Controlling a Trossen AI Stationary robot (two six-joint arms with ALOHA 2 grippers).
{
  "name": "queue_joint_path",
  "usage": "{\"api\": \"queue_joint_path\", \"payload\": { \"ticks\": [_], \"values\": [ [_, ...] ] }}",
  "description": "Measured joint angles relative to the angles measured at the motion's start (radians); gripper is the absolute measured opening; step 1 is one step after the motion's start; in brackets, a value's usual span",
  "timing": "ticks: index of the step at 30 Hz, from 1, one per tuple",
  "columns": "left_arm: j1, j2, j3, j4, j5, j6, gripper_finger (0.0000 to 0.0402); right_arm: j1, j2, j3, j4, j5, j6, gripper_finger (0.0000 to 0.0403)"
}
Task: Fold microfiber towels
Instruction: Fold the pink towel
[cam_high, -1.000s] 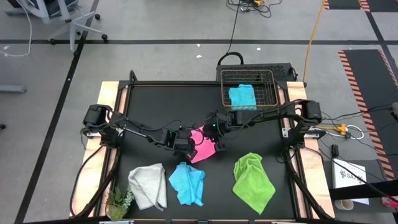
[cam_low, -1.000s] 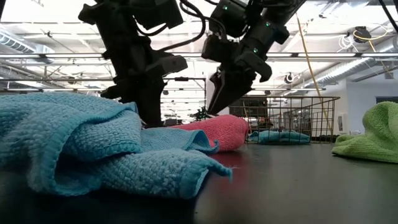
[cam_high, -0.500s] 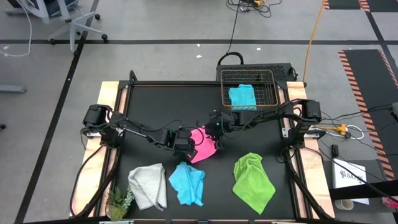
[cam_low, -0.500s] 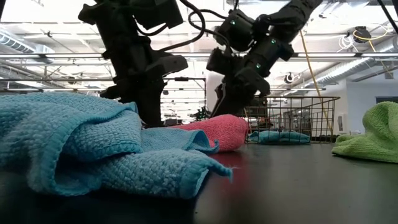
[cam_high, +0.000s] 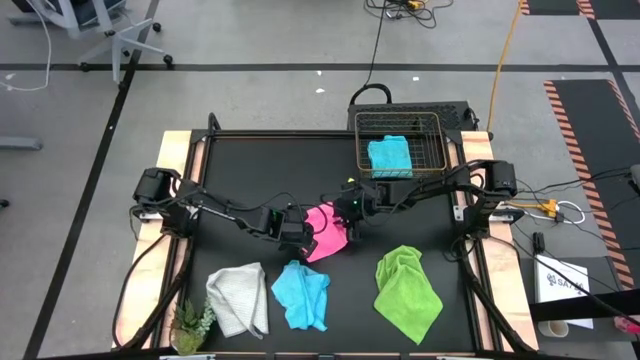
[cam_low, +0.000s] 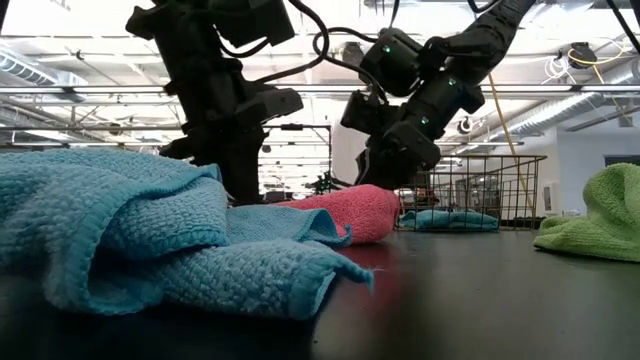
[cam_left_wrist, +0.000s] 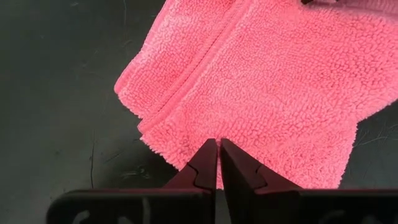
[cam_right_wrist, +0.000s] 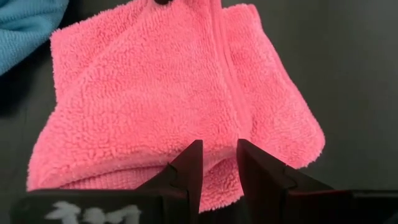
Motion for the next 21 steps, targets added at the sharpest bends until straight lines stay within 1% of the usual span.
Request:
{"api": "queue_joint_path", "payload": {
  "ticks": [6, 21],
  "values": [
    [0.000, 0.000, 0.000, 0.000, 0.000, -0.010, 0.0021, 0.000, 0.000, 0.000, 0.041, 0.000, 0.001, 0.0089],
    [0.000, 0.000, 0.000, 0.000, 0.001, -0.010, 0.0021, 0.000, 0.000, 0.000, 0.036, 0.000, 0.019, 0.0089]
  ]
}}
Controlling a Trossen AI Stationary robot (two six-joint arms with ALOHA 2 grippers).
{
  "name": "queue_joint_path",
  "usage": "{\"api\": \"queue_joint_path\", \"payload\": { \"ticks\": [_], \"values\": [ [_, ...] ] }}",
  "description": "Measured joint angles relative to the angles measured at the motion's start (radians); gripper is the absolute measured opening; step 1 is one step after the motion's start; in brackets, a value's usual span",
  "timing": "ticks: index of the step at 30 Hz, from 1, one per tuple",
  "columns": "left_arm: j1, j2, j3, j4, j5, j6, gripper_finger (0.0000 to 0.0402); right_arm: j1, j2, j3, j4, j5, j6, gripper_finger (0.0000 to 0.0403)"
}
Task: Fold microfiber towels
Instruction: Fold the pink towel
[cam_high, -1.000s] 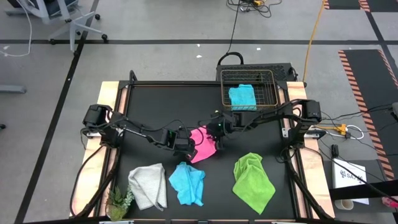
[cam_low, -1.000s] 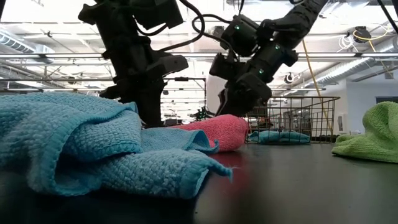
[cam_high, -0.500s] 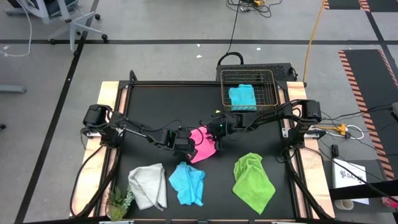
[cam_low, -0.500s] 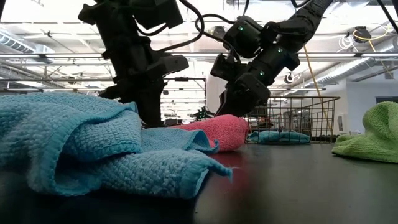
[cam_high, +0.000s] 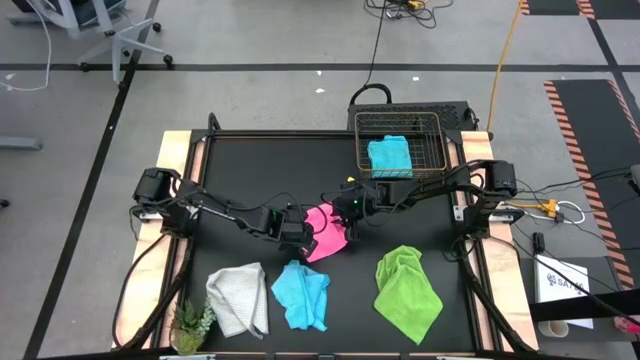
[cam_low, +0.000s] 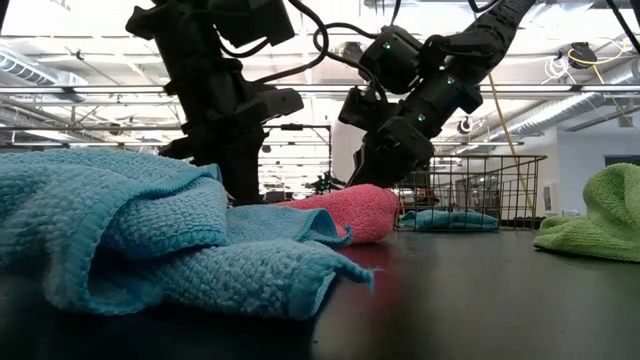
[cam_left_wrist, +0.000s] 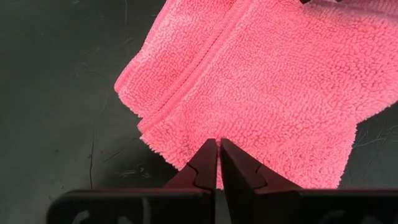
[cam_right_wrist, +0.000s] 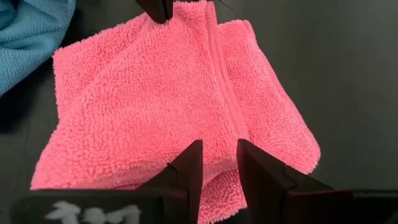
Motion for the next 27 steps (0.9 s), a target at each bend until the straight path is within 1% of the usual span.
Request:
{"api": "queue_joint_path", "payload": {
  "ticks": [20, 27],
  "values": [
    [0.000, 0.000, 0.000, 0.000, 0.003, 0.000, 0.0021, -0.007, 0.000, 0.001, -0.001, 0.000, -0.005, 0.0089],
    [0.000, 0.000, 0.000, 0.001, 0.003, 0.000, 0.0021, -0.021, 0.014, 0.002, 0.010, -0.002, 0.019, 0.0089]
  ]
}}
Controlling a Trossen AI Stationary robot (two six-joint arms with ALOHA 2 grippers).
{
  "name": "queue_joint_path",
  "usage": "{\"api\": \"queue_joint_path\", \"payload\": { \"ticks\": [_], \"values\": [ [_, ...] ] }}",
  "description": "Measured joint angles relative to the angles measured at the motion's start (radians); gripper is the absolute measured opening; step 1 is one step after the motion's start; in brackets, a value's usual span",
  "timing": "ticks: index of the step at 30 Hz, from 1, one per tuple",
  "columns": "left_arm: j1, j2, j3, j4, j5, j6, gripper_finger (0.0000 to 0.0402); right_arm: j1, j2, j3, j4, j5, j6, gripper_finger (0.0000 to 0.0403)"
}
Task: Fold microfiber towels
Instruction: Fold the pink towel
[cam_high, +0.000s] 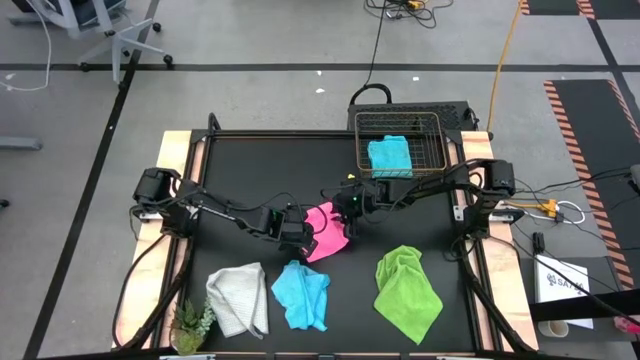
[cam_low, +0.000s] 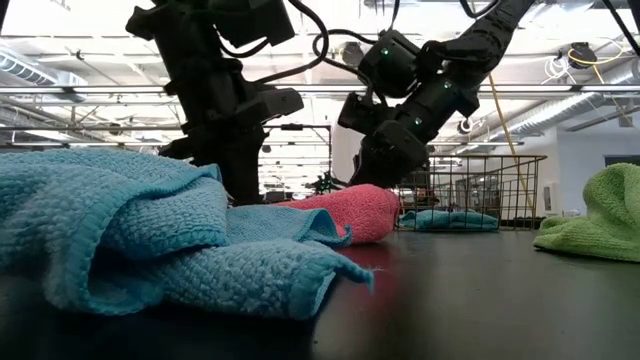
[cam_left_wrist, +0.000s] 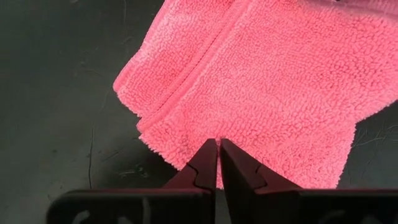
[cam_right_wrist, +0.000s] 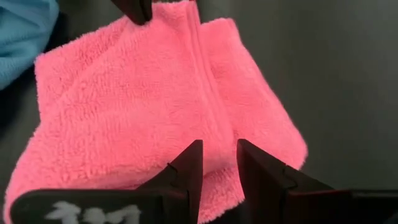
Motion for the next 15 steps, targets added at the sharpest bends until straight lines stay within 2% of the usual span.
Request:
{"api": "queue_joint_path", "payload": {
  "ticks": [5, 15],
  "values": [
    [0.000, 0.000, 0.000, 0.001, 0.000, -0.004, 0.0021, 0.005, 0.051, 0.000, 0.038, -0.055, 0.008, 0.0089],
    [0.000, 0.000, 0.000, 0.002, 0.000, -0.009, 0.0021, 0.008, 0.069, 0.000, 0.057, -0.048, 0.005, 0.0089]
  ]
}}
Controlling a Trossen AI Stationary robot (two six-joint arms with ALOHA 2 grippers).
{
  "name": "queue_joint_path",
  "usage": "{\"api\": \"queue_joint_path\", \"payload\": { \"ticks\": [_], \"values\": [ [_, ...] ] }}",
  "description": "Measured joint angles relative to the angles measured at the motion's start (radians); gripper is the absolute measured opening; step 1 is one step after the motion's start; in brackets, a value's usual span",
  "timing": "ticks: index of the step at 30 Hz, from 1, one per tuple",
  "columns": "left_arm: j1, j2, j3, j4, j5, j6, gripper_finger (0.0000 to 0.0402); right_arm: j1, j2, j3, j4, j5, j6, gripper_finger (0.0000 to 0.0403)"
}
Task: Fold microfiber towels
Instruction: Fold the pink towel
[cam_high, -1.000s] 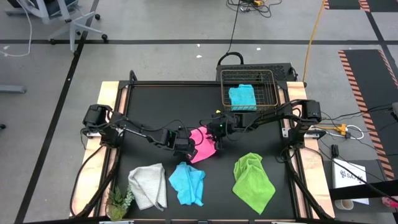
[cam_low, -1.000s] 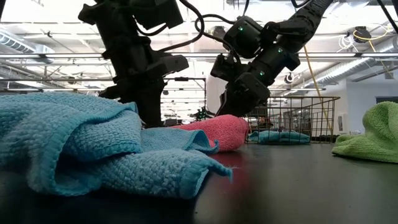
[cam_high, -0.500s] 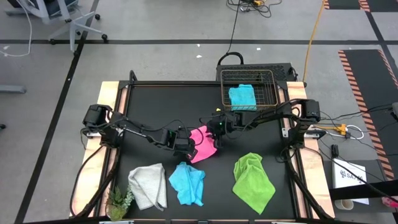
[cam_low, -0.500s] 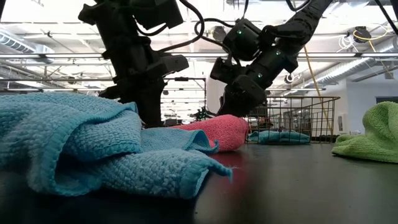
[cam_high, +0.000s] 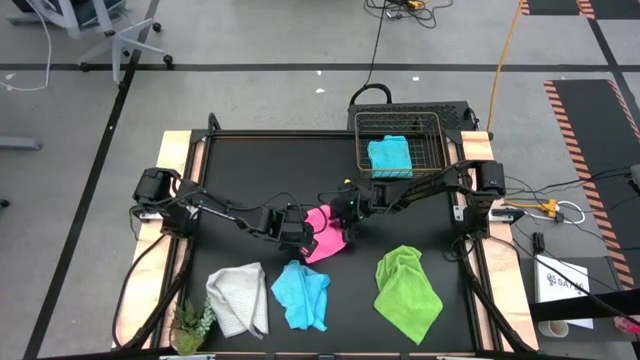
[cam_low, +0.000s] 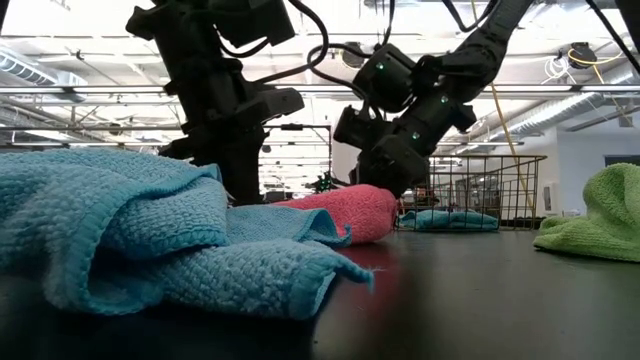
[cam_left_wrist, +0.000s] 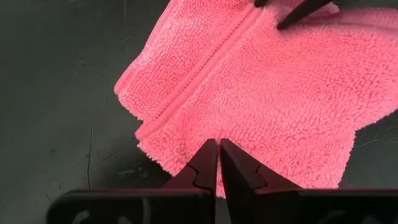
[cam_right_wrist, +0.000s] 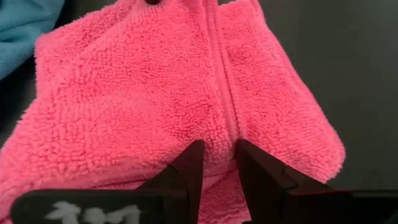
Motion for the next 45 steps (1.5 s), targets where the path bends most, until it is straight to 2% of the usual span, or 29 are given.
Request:
{"api": "queue_joint_path", "payload": {
  "ticks": [4, 10, 23, 33, 39, 45],
  "values": [
    [0.000, 0.000, 0.000, 0.000, 0.000, -0.003, 0.0021, -0.007, 0.000, 0.000, -0.001, 0.004, 0.001, 0.0079],
    [0.000, 0.000, 0.000, 0.000, 0.000, -0.003, 0.0021, -0.020, 0.000, 0.000, -0.009, 0.024, 0.002, 0.0008],
    [0.000, -0.021, 0.000, 0.004, 0.037, -0.017, 0.0021, -0.022, -0.099, -0.001, 0.008, 0.058, -0.017, 0.0001],
    [0.021, -0.144, 0.000, -0.044, -0.045, 0.032, 0.0021, -0.079, -0.110, 0.000, 0.018, 0.135, -0.082, 0.0001],
    [0.030, -0.146, 0.000, -0.039, -0.050, 0.040, 0.0021, -0.110, -0.114, 0.000, -0.050, 0.129, -0.090, 0.0000],
    [0.039, -0.146, 0.000, -0.037, -0.093, 0.066, 0.0021, -0.107, -0.114, 0.000, -0.043, 0.133, -0.123, 0.0003]
  ]
}}
